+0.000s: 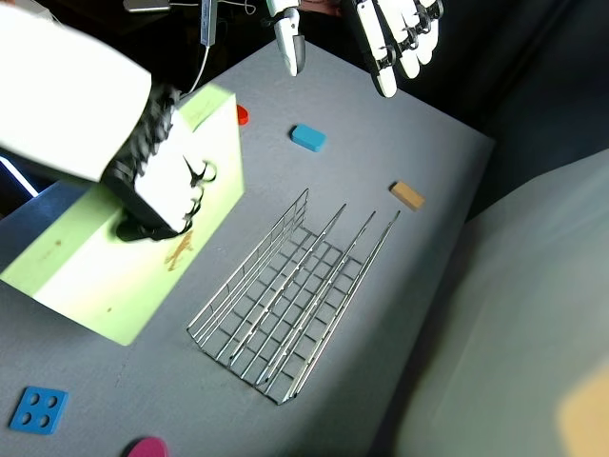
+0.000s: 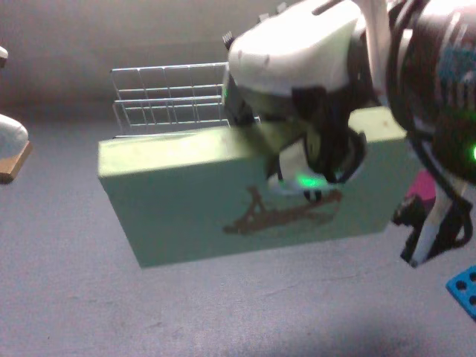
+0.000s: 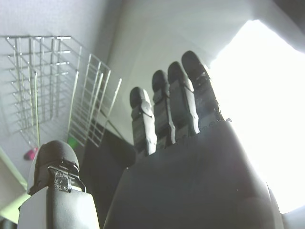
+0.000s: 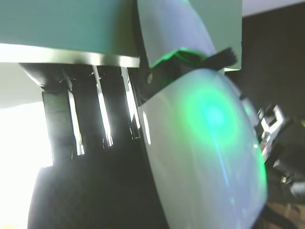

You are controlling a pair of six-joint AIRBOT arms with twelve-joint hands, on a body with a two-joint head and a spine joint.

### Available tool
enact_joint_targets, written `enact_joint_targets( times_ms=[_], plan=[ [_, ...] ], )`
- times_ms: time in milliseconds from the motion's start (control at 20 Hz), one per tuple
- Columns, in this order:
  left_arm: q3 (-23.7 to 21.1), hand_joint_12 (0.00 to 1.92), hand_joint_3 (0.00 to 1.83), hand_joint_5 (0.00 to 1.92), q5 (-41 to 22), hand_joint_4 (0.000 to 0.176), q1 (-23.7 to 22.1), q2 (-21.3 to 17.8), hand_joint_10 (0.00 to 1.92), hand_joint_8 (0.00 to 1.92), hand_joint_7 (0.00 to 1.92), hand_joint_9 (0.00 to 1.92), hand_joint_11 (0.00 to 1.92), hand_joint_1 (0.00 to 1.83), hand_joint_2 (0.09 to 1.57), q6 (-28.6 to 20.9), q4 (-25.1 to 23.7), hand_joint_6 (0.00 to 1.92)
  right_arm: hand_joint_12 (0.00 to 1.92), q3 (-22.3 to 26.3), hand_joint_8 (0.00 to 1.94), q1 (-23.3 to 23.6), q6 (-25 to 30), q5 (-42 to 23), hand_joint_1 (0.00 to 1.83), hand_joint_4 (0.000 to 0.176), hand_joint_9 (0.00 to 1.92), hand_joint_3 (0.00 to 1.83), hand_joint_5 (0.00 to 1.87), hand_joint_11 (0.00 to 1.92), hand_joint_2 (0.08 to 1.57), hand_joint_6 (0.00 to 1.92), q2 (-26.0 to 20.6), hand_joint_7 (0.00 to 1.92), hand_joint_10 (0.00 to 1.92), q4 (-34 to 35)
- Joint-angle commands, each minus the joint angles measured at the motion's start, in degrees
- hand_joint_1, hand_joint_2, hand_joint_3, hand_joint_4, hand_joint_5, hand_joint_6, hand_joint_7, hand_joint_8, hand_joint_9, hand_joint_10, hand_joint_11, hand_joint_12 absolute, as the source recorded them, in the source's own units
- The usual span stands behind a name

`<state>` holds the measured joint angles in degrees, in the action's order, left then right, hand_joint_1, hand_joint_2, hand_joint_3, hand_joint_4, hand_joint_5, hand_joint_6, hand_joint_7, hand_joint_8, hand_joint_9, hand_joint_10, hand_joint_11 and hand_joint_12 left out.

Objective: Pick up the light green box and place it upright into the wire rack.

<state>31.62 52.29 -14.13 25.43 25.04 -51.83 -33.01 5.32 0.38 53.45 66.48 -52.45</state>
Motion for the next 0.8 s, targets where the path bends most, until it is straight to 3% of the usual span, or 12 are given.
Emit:
enact_joint_targets(
  times_ms=[0, 250, 750],
  plan=[
    [0.0, 0.56, 0.00, 0.30, -2.5, 0.102, -1.0, -0.1, 0.00, 0.00, 0.25, 0.18, 0.00, 0.25, 1.11, 0.0, -4.1, 0.00, 1.56, -0.3, 1.10, 1.6, -0.4, -2.6, 1.35, 0.000, 0.75, 0.00, 0.77, 0.72, 1.18, 1.11, -0.2, 0.94, 1.52, -4.4],
    [0.0, 0.57, 0.00, 0.30, -1.8, 0.101, -1.6, -0.2, 0.00, 0.00, 0.25, 0.18, 0.00, 0.25, 1.11, 0.0, -4.1, 0.00, 1.56, -3.2, 1.09, 5.2, -2.8, -4.0, 1.36, 0.000, 0.75, 0.00, 0.76, 0.72, 1.18, 1.09, 1.2, 0.96, 1.53, -5.0],
    [0.1, 0.55, 0.00, 0.31, -1.4, 0.100, -1.7, -0.2, 0.00, 0.00, 0.26, 0.19, 0.00, 0.25, 1.11, -0.3, -4.1, 0.00, 1.55, -9.8, 1.09, 4.5, -2.0, -4.5, 1.36, 0.000, 0.75, 0.00, 0.78, 0.73, 1.18, 1.08, 7.7, 0.95, 1.51, -11.5]
  ],
)
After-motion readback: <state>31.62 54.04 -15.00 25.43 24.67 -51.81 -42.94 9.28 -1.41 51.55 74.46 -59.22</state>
